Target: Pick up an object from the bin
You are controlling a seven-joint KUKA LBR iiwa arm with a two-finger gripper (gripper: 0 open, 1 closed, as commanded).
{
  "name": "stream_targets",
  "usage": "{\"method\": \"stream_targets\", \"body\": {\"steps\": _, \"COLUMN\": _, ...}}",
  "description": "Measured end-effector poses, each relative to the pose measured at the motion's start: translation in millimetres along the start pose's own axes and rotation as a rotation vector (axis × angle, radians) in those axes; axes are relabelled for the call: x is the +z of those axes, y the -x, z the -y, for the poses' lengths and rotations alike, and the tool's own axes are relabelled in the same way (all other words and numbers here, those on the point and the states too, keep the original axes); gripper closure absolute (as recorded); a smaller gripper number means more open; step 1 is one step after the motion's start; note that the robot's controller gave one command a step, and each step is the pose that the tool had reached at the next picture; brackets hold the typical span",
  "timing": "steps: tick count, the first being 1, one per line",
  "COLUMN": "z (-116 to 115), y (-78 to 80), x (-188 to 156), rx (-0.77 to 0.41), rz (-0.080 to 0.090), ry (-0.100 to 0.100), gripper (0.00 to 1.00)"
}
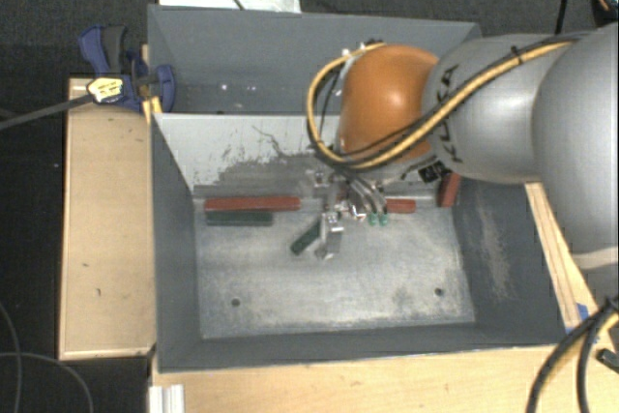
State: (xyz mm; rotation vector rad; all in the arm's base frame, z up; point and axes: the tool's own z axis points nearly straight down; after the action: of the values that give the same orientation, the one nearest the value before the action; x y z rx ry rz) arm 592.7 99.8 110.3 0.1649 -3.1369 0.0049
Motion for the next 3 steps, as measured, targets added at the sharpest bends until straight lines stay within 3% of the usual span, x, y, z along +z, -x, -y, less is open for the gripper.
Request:
{"method": "stream_targets", "body": {"steps": 1, "z": 5, "y": -12.2, "x": -6, "rx": -0.328, "rz": -0.001, "ry": 0.003, "gripper": 0.0}}
{"method": "stream_targets", "body": {"steps": 2, "z": 7, "y": -5.5, "x": 41, "rx": -0.552, "rz": -0.003, "ry": 0.004, "gripper": 0.0}}
{"method": "stream_targets", "body": {"steps": 3, "z": 7, "y": -5.2, "x": 40, "rx": -0.545, "rz": -0.003, "ry": 0.005, "gripper": 0.0}}
